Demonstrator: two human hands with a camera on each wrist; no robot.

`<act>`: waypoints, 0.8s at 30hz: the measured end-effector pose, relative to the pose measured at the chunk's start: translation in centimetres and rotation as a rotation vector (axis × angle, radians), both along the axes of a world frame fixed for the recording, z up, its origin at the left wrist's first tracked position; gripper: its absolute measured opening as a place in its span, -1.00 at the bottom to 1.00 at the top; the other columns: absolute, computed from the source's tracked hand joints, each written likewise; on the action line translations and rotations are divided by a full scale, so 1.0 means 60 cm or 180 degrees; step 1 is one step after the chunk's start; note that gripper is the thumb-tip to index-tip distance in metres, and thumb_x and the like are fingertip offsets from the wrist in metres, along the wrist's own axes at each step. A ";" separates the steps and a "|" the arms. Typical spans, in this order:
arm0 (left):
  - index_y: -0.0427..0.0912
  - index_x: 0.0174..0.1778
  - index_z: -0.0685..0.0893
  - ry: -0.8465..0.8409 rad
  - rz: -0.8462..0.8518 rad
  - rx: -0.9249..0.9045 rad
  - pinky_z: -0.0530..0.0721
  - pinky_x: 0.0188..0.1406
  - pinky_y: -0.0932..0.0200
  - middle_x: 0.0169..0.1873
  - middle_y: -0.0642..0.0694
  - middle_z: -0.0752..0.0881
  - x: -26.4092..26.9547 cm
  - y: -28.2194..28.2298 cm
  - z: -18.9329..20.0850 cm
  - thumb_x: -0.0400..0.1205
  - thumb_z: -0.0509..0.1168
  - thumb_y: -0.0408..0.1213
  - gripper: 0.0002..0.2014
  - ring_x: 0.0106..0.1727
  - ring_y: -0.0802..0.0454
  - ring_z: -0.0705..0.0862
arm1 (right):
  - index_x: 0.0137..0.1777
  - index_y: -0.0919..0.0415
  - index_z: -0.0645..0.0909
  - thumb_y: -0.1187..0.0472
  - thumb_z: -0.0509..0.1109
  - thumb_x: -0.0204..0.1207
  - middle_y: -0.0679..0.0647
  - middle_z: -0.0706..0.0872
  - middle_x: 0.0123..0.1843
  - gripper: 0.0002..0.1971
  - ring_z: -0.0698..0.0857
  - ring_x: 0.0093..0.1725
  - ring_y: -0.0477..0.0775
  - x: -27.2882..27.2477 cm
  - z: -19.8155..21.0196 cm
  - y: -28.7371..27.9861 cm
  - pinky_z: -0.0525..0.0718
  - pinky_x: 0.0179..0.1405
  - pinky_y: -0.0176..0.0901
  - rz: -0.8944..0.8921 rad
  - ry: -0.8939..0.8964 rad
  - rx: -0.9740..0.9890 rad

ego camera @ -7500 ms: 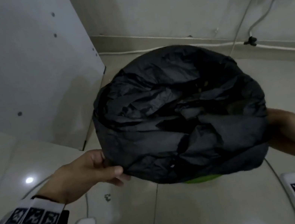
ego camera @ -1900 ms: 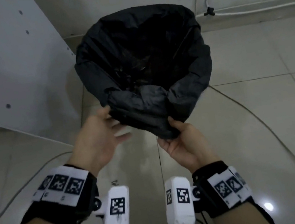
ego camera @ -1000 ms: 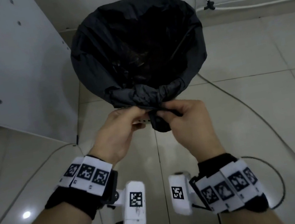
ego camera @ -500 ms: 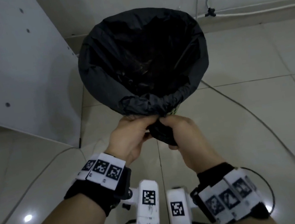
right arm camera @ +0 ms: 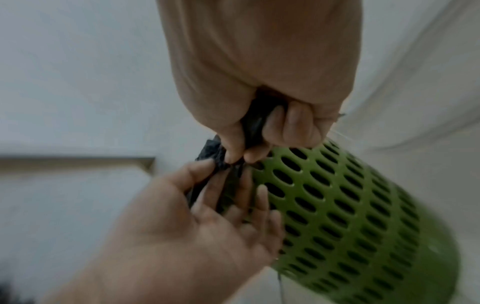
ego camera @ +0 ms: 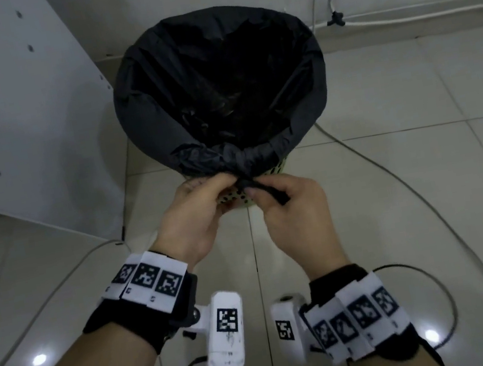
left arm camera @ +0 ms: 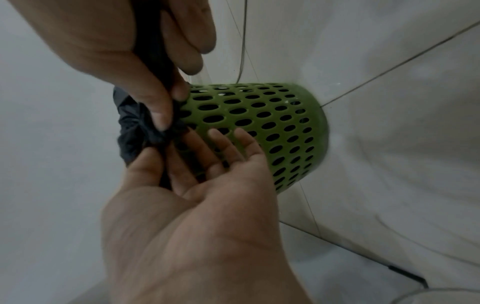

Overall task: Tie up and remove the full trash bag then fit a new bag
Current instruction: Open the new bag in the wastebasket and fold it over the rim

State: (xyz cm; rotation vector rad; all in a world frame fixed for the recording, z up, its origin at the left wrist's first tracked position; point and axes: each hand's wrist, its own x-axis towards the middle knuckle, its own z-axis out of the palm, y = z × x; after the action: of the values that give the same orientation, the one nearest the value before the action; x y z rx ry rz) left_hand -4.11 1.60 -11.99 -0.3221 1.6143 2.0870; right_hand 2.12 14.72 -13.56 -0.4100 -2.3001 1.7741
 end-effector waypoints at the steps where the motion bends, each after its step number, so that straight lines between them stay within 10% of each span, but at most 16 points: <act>1: -0.44 0.19 0.71 0.0034 -0.0176 0.0115 0.77 0.05 0.04 -0.01 -0.27 0.80 0.002 -0.004 0.000 0.69 0.20 -0.43 -0.74 -0.03 -0.08 0.77 | -0.03 0.12 0.82 0.31 0.46 0.61 -0.17 0.75 -0.31 -0.88 0.66 -0.37 -0.23 -0.004 0.007 0.001 0.61 -0.33 -0.41 -0.0040 -0.0308 -0.0839; 5: -0.32 0.03 0.72 -0.0285 -0.0666 0.0311 0.75 0.04 0.02 -0.26 -0.16 0.73 0.016 0.001 0.000 0.69 0.27 -0.21 -0.76 -0.20 -0.06 0.72 | -0.02 0.25 0.57 0.25 0.23 0.71 0.07 0.49 -0.36 -0.87 0.24 -0.58 -0.08 -0.015 0.017 0.005 0.15 -0.62 -0.29 0.0252 -0.1374 -0.3857; 9: -0.24 -0.22 0.71 -0.0503 -0.0643 0.0103 0.75 -0.25 0.07 -0.43 -0.12 0.68 0.016 0.015 0.005 0.54 0.43 -0.10 -0.76 -0.33 -0.03 0.67 | -0.26 0.19 0.49 0.16 0.16 0.66 0.01 0.40 -0.46 -0.74 0.19 -0.64 -0.09 -0.022 0.021 0.003 0.03 -0.61 -0.27 0.0188 -0.1770 -0.4316; 13: -0.27 -0.02 0.81 -0.0450 -0.0172 -0.0201 0.72 -0.13 0.09 -0.17 -0.17 0.79 0.009 0.028 0.005 0.52 0.53 -0.27 -0.82 -0.12 -0.04 0.71 | -0.15 0.16 0.51 0.14 0.38 0.65 0.00 0.52 -0.42 -0.82 0.40 -0.61 -0.14 -0.002 0.032 0.007 0.32 -0.63 -0.30 -0.0466 -0.1250 -0.1530; 16: -0.33 0.04 0.83 -0.0391 0.0093 -0.0437 0.69 -0.20 0.14 -0.15 -0.20 0.83 0.009 0.035 0.006 0.48 0.56 -0.30 -0.74 -0.17 0.00 0.72 | 0.18 0.09 0.64 0.24 0.49 0.55 -0.08 0.72 -0.11 -0.77 0.68 -0.18 -0.28 0.030 0.033 -0.008 0.62 -0.15 -0.49 -0.0286 0.0188 0.0550; 20: -0.30 0.00 0.84 -0.0418 0.0083 -0.0394 0.75 -0.13 0.06 -0.28 -0.14 0.80 0.005 0.028 0.009 0.51 0.53 -0.29 -0.80 -0.22 0.01 0.73 | 0.23 0.20 0.78 0.29 0.60 0.49 -0.08 0.61 -0.12 -0.69 0.60 -0.19 -0.19 0.022 0.001 -0.009 0.54 -0.09 -0.59 -0.0227 0.0800 0.1343; 24: -0.38 0.21 0.76 -0.0325 -0.0238 -0.0326 0.69 0.25 -0.19 0.05 -0.35 0.80 0.006 0.016 0.008 0.62 0.40 -0.26 -0.68 0.06 -0.14 0.74 | -0.04 0.20 0.84 0.32 0.52 0.55 -0.05 0.69 -0.25 -0.92 0.64 -0.29 -0.11 -0.001 0.006 0.005 0.49 -0.22 -0.64 -0.0414 0.0588 0.1174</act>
State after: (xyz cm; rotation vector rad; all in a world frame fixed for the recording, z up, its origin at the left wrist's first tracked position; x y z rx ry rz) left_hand -3.78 2.56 -11.50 -0.3903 1.6504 1.9055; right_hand 2.04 15.00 -13.23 -0.3068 -2.3387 1.2359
